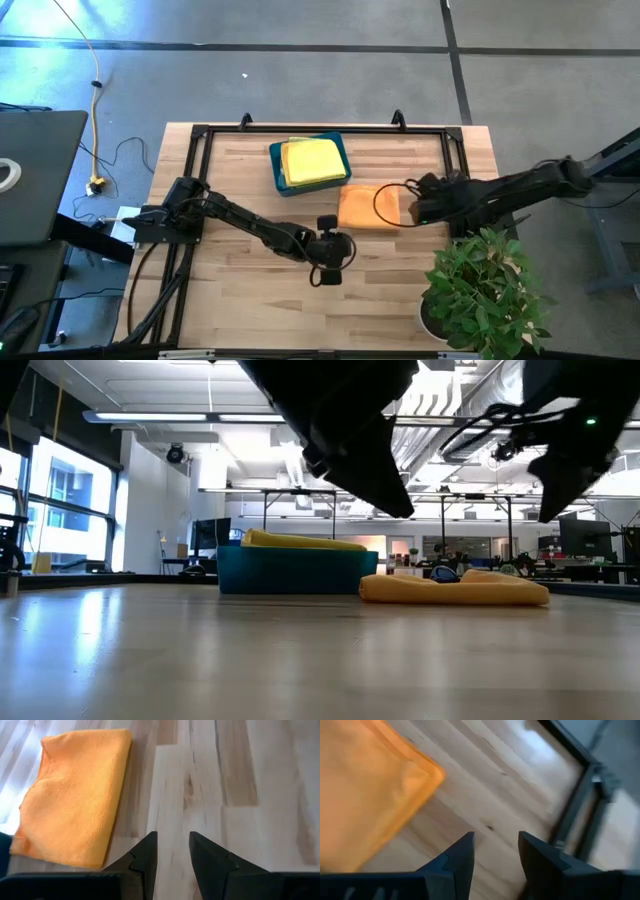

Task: Fold microfiber towels
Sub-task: Stack the orange microfiber cloth on the yellow microfiber cloth in the blue bin

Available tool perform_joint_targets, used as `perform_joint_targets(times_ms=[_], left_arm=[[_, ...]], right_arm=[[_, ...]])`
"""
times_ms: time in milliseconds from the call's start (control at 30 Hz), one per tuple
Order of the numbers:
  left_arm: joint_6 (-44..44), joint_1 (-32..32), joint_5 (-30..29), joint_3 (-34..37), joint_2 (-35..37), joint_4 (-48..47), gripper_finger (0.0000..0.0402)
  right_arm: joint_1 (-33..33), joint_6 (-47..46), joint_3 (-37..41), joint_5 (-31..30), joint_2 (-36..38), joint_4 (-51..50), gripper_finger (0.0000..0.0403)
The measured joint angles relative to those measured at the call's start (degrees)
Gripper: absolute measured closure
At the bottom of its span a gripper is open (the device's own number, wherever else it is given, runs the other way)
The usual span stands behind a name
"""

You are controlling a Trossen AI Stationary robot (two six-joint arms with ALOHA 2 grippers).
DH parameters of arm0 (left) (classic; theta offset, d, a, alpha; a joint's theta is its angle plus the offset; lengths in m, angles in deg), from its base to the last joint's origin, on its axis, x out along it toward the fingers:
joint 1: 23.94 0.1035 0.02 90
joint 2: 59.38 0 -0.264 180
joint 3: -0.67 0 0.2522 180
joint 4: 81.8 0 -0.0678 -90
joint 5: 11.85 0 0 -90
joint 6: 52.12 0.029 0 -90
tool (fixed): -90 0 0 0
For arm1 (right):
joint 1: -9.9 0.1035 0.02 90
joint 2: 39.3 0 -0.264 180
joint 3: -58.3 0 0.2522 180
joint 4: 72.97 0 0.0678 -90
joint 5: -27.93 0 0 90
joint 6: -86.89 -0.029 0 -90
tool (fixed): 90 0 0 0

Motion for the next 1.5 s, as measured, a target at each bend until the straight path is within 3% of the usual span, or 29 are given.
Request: perform_joint_targets(times_ms=[133,333,667,900,1367,1500], left_arm=[[-2.21,0.71,0.15,0.0,0.0,1.69,0.03],[-3.13,1.33,0.64,0.0,0.0,4.4,0.03],[-7.0,1.3,2.12,0.0,0.0,6.12,0.03],[-7.0,1.5,2.85,0.0,0.0,7.74,0.03],[-7.0,1.87,2.72,0.0,0.0,7.78,0.03],[-7.0,2.25,2.69,0.0,0.0,8.43,0.03]], right_arm=[[1.73,1.77,6.53,0.12,12.05,8.44,0.0256],[3.24,15.57,15.24,2.38,26.91,27.79,0.0256],[3.26,33.3,29.51,9.03,42.62,59.75,0.0256],[3.26,38.32,36.67,12.31,46.71,72.48,0.0256],[3.19,34.41,39.82,10.23,46.57,73.55,0.0256],[3.31,35.5,39.82,13.75,46.57,73.44,0.0256]])
